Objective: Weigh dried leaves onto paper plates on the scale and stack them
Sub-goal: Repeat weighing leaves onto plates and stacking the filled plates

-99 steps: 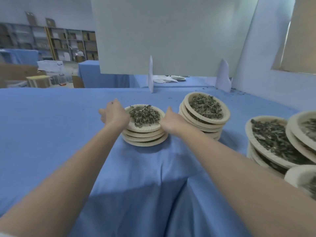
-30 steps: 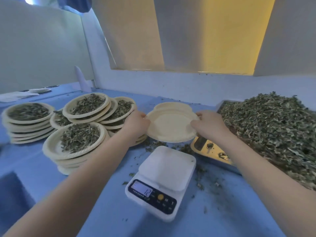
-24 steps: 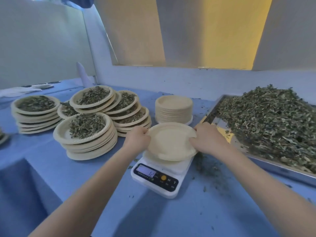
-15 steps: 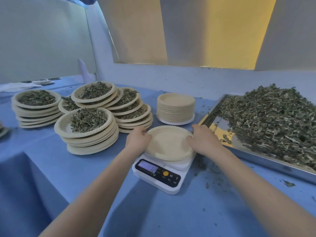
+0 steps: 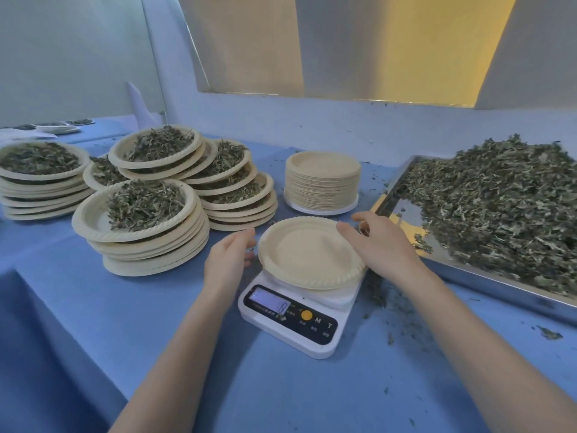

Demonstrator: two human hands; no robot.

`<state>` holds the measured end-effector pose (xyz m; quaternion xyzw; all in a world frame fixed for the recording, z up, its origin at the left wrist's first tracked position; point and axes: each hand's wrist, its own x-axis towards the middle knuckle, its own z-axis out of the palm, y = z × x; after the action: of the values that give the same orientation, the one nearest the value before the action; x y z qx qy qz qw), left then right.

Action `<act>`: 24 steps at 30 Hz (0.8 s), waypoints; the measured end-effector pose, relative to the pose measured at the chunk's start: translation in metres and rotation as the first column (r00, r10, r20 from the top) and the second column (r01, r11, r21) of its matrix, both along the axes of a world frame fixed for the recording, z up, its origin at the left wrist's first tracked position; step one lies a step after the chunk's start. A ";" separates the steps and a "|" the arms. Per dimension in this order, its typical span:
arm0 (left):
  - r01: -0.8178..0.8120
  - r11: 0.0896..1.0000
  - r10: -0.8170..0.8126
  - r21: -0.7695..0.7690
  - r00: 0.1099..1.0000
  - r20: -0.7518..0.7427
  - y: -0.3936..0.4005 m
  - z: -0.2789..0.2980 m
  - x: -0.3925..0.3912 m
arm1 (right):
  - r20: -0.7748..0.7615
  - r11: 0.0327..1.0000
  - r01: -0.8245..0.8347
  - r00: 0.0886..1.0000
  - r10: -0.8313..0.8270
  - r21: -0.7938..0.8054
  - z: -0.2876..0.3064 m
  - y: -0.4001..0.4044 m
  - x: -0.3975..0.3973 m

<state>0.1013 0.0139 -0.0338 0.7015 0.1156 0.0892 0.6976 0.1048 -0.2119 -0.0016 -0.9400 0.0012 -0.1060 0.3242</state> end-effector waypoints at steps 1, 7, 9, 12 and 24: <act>-0.001 1.000 0.001 0.010 1.000 -0.007 0.002 -0.002 0.000 | -0.002 1.000 -0.002 1.000 0.002 -0.011 0.000 0.000 0.000; 0.014 0.998 -0.015 0.067 1.000 0.000 0.002 -0.003 -0.004 | 0.005 0.999 -0.019 1.000 0.019 -0.045 -0.002 -0.001 0.000; 0.012 0.995 -0.016 0.097 0.999 0.034 0.002 -0.002 -0.007 | 0.002 0.998 -0.028 1.000 0.028 -0.048 -0.001 -0.002 0.000; 0.036 0.969 -0.049 0.245 0.998 0.045 0.000 -0.003 -0.010 | -0.009 0.997 -0.055 0.998 0.055 -0.054 -0.001 -0.004 0.000; -0.085 0.551 -0.389 0.830 0.854 0.346 -0.101 0.053 0.000 | 0.000 0.995 -0.094 0.996 0.094 0.024 0.019 -0.021 0.004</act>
<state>0.1015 -0.0876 0.0188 0.9034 -0.1851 0.2446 0.2996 0.1088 -0.2326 0.0177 -0.9352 -0.0415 -0.0901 0.3400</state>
